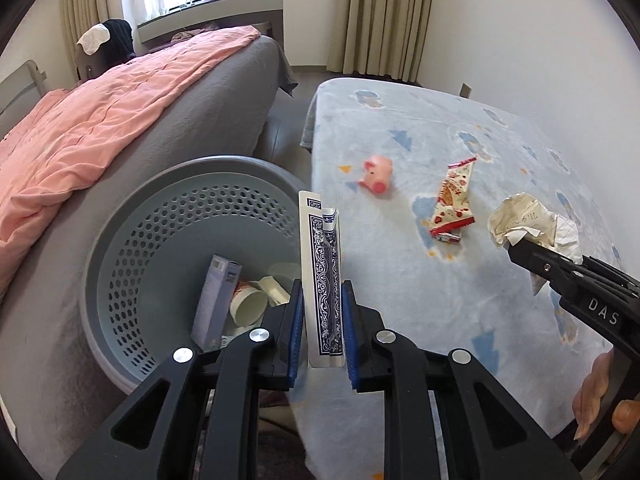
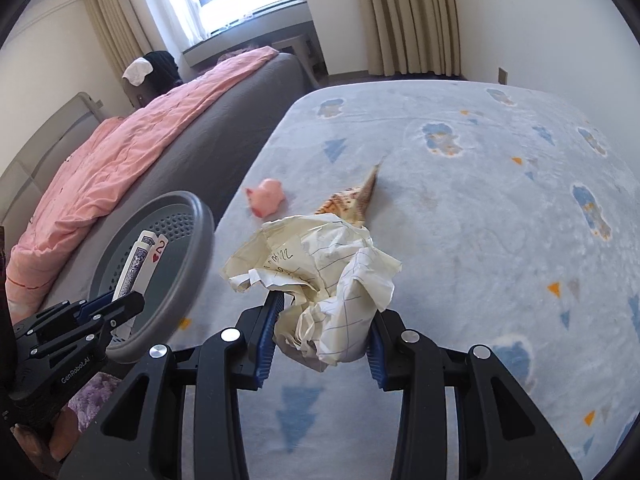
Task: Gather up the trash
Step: 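Carry the paper and card box with both tools over the wastebasket, then open both tools to drop the paper and card box into the basket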
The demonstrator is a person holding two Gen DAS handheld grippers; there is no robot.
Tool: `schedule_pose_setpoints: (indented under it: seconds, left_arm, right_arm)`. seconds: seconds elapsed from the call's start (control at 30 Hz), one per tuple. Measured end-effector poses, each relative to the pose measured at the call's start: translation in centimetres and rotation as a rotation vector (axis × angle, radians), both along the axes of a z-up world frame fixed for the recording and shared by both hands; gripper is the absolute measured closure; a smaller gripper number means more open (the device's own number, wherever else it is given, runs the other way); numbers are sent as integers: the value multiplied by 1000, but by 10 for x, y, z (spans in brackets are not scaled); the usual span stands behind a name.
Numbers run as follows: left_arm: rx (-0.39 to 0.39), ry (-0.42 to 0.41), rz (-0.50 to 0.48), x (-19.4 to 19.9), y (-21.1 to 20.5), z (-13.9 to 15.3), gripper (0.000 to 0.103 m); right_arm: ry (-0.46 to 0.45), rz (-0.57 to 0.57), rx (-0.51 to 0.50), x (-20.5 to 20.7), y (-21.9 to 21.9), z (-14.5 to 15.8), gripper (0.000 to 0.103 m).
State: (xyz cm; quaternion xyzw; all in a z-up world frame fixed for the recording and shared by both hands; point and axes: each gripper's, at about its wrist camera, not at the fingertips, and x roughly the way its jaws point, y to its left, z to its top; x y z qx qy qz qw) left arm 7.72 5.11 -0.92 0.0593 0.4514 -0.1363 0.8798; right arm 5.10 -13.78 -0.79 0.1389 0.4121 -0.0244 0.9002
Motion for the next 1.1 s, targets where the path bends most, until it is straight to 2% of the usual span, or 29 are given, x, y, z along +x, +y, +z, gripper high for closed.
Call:
schedule_pose_setpoints:
  seconds: [0.4, 0.8, 0.93, 1.03, 1.07, 1.1]
  left_arm:
    - [22, -26, 155, 32, 91, -2, 85]
    - [25, -17, 209, 52, 122, -24, 85]
    - [12, -20, 216, 53, 128, -24, 82]
    - [6, -27, 225, 52, 132, -21, 74]
    - [8, -34, 230, 51, 133, -20, 66]
    - [10, -39, 234, 50, 134, -19, 59]
  right_arm:
    - [12, 182, 22, 58, 94, 0, 64]
    - [39, 262, -9, 97, 139, -11, 62]
    - [34, 270, -13, 103, 145, -11, 57]
    - [24, 270, -29, 104, 149, -9, 45]
    - [17, 269, -28, 103, 150, -8, 39]
    - [12, 269, -28, 102, 150, -7, 36]
